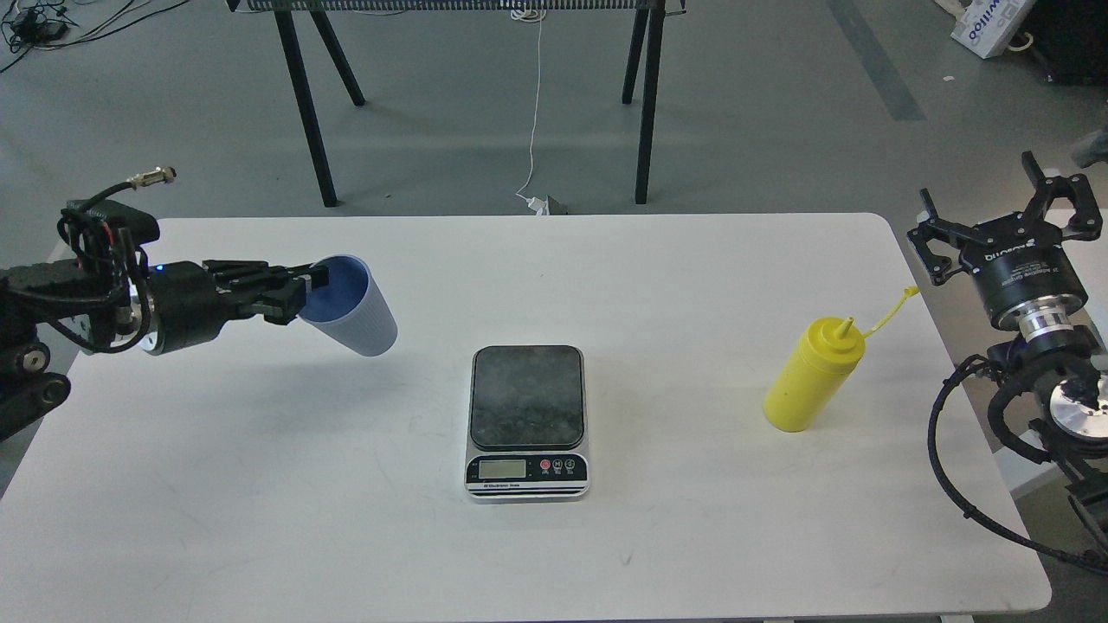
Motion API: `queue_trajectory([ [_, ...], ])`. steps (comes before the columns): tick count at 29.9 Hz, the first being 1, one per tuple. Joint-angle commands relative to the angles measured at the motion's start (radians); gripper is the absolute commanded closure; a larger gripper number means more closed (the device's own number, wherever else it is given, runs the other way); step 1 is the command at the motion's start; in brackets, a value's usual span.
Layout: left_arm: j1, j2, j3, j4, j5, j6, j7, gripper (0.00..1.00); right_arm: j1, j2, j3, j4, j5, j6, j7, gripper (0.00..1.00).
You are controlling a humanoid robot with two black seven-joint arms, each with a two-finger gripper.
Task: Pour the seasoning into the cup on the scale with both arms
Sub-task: 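Carry the blue cup with the left gripper onto the scale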
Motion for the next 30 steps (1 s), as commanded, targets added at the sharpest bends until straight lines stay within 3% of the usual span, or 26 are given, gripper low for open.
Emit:
queue_trajectory([
  [1,-0.11,-0.126,0.017,-0.014,0.007,-0.118,0.075,0.96,-0.001,-0.001,0.0,-0.002,0.0,0.0,-0.001,0.0],
  [6,-0.194,-0.242,0.15,-0.004,0.11,-0.145,0.124,0.96,-0.001,-0.001,0.002,-0.002,0.0,0.0,-0.001,0.0],
  [17,-0.194,-0.433,0.179,0.103,0.148,-0.152,0.131,0.95,-0.003,-0.001,0.004,-0.005,0.0,0.0,0.001,0.0],
  [30,-0.193,-0.464,0.25,0.153,0.188,-0.166,0.131,0.91,-0.003,-0.009,0.005,-0.003,0.0,0.0,0.001,0.0],
])
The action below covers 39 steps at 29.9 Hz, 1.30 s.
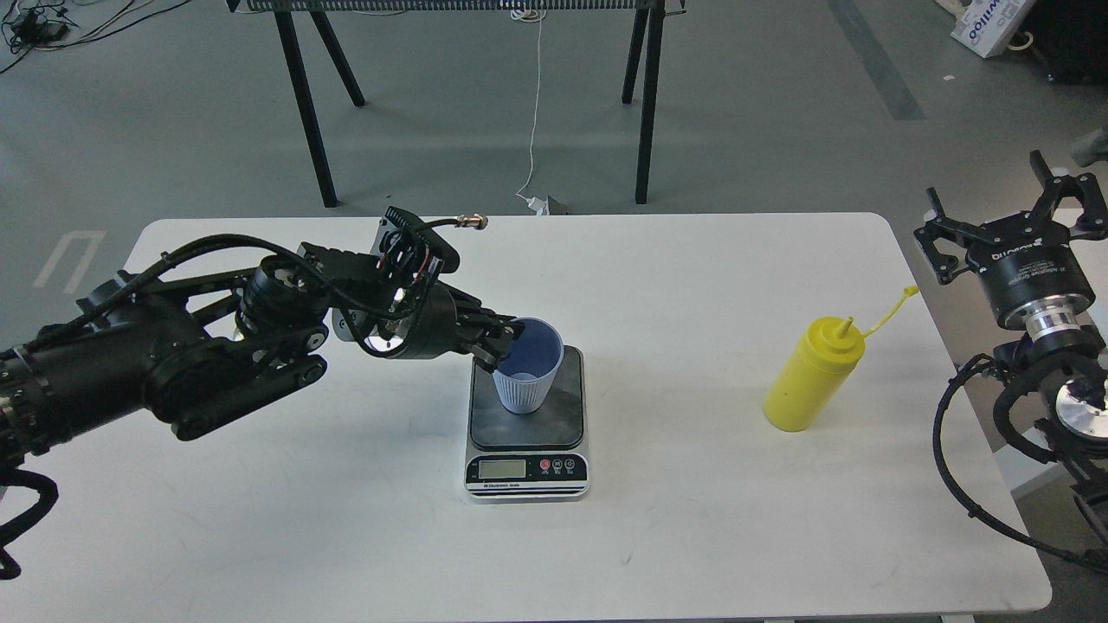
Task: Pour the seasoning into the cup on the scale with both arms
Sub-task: 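Carry the blue cup with the left gripper onto the scale, then release the cup and lift the left gripper away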
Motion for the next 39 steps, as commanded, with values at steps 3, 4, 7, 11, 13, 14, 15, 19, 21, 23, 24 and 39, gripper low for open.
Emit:
queue_trajectory([
  [3,0.004,-0.005,-0.001,0.0,-0.001,-0.003,0.003,0.77,-0.002,-0.002,0.001,0.0,0.0,0.0,0.0,0.0],
  [4,0.003,-0.008,-0.001,0.0,-0.001,-0.003,0.009,0.71,-0.002,-0.002,0.0,0.0,0.0,0.0,0.0,0.0],
  [7,0.003,-0.013,-0.002,-0.002,-0.004,-0.003,0.047,0.54,-0.002,-0.002,0.001,0.0,0.0,0.0,0.0,0.0],
  [11,0.004,-0.008,-0.017,-0.003,-0.027,0.007,0.131,0.25,-0.002,-0.005,0.001,0.002,0.0,0.0,0.0,0.0],
  [13,0.003,-0.004,-0.043,-0.012,-0.064,0.021,0.147,0.2,-0.002,-0.015,0.001,0.008,0.002,0.0,0.0,0.0],
  [14,0.003,-0.002,-0.063,-0.011,-0.097,0.027,0.147,0.2,-0.002,-0.023,0.001,0.018,0.002,0.0,0.0,0.0],
  [15,0.001,0.001,-0.083,-0.012,-0.145,0.03,0.144,0.19,-0.006,-0.032,0.001,0.031,0.002,0.0,0.0,0.0],
  [19,-0.011,0.037,-0.149,-0.014,-0.34,0.026,0.139,0.17,-0.017,-0.055,0.001,0.061,0.002,0.0,0.0,0.0],
  [21,-0.028,0.056,-0.184,-0.018,-0.433,0.024,0.138,0.15,-0.023,-0.064,0.003,0.077,0.002,0.0,0.0,0.0],
  [23,-0.031,0.059,-0.247,-0.018,-0.556,0.026,0.136,0.12,-0.038,-0.081,0.003,0.109,0.002,0.0,0.0,0.0],
  [24,-0.028,0.061,-0.29,-0.018,-0.64,0.029,0.138,0.1,-0.049,-0.094,0.003,0.132,0.002,0.0,0.0,0.0],
  [39,0.008,-0.005,-0.546,0.251,-1.628,0.063,0.11,0.0,-0.55,-0.229,0.016,0.491,-0.003,0.0,0.021,0.0],
])
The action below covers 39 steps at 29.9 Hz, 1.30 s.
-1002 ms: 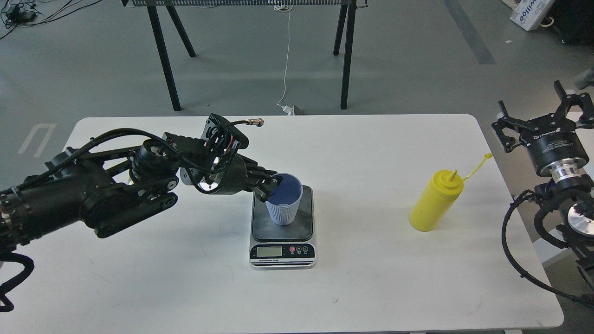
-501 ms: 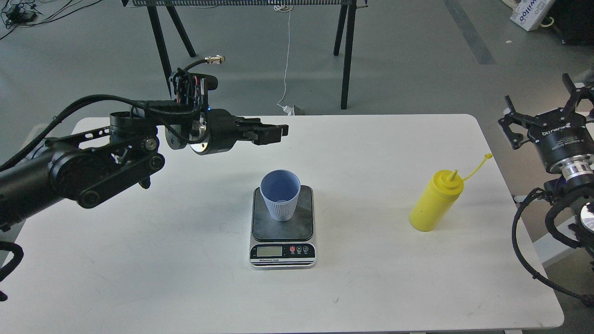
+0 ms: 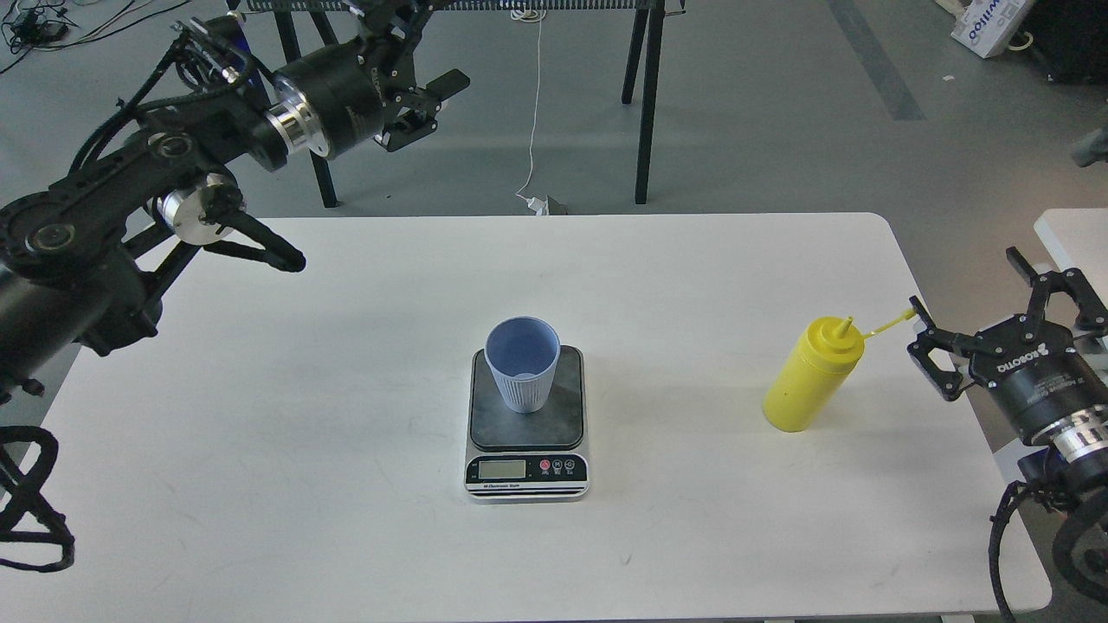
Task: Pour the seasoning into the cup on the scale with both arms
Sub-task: 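Release the cup and lift the left gripper away, then move the right gripper to the yellow squeeze bottle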
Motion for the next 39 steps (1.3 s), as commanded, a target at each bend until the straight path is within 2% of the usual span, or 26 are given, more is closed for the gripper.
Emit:
queue_trajectory([
  [1,0.008,-0.035,-0.062,0.127,-0.178,-0.008,-0.03,0.0,-0.129,0.001,0.007,0.03,0.001,0.0,0.008,0.0],
  [4,0.013,-0.038,-0.082,0.191,-0.218,-0.012,-0.076,0.0,-0.18,0.009,-0.005,0.027,0.001,0.0,0.03,0.0],
  [7,0.014,-0.038,-0.085,0.194,-0.226,-0.012,-0.098,0.0,-0.2,0.042,-0.014,0.035,0.002,0.0,0.031,0.0],
  [20,0.037,-0.044,-0.107,0.194,-0.226,-0.003,-0.098,0.0,-0.182,0.242,-0.079,-0.011,-0.002,0.0,0.015,0.01],
  [22,0.048,-0.045,-0.11,0.194,-0.226,-0.001,-0.098,0.0,-0.156,0.251,-0.08,-0.011,-0.002,0.0,-0.01,0.02],
  [26,0.059,-0.045,-0.11,0.194,-0.226,-0.001,-0.098,0.0,-0.051,0.272,-0.173,-0.051,0.04,0.0,-0.091,0.02],
  [28,0.066,-0.045,-0.11,0.194,-0.226,-0.001,-0.098,0.0,-0.005,0.292,-0.223,-0.079,0.086,0.0,-0.099,0.02],
  [33,0.074,-0.042,-0.11,0.194,-0.224,0.0,-0.098,0.0,0.029,0.383,-0.254,-0.154,0.131,0.0,-0.099,0.04],
  [39,0.077,-0.035,-0.11,0.194,-0.224,0.0,-0.098,0.0,0.019,0.383,-0.251,-0.154,0.129,0.0,-0.091,0.04],
])
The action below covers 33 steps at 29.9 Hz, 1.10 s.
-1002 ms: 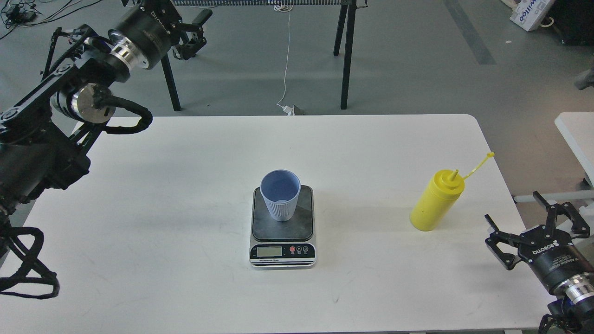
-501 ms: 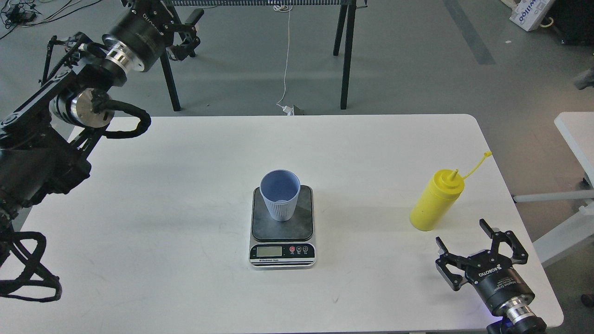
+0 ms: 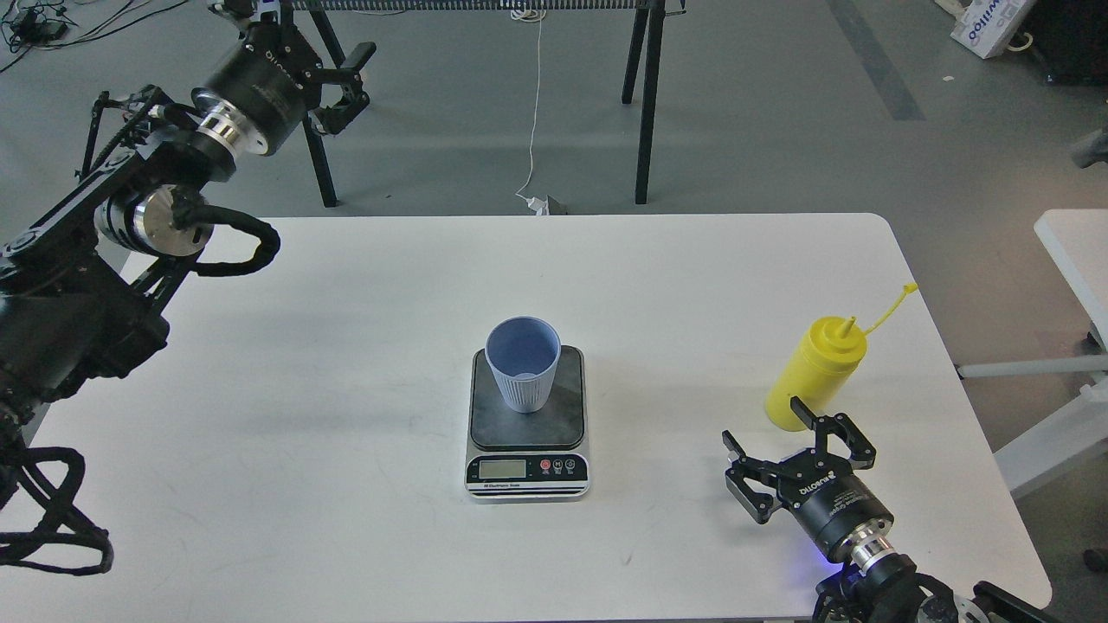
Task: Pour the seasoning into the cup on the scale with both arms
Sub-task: 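Move the right gripper to the yellow squeeze bottle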
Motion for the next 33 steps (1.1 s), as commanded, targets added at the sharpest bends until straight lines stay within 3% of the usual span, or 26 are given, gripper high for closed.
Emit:
queue_trajectory([
  [1,0.001,0.002,0.0,0.0,0.0,0.0,0.0,0.0,-0.01,-0.007,0.005,0.002,0.0,0.0,0.006,0.04],
  [33,-0.001,0.005,-0.001,-0.003,0.0,0.001,0.002,0.0,0.013,-0.025,0.12,-0.02,0.009,0.0,0.004,0.05],
])
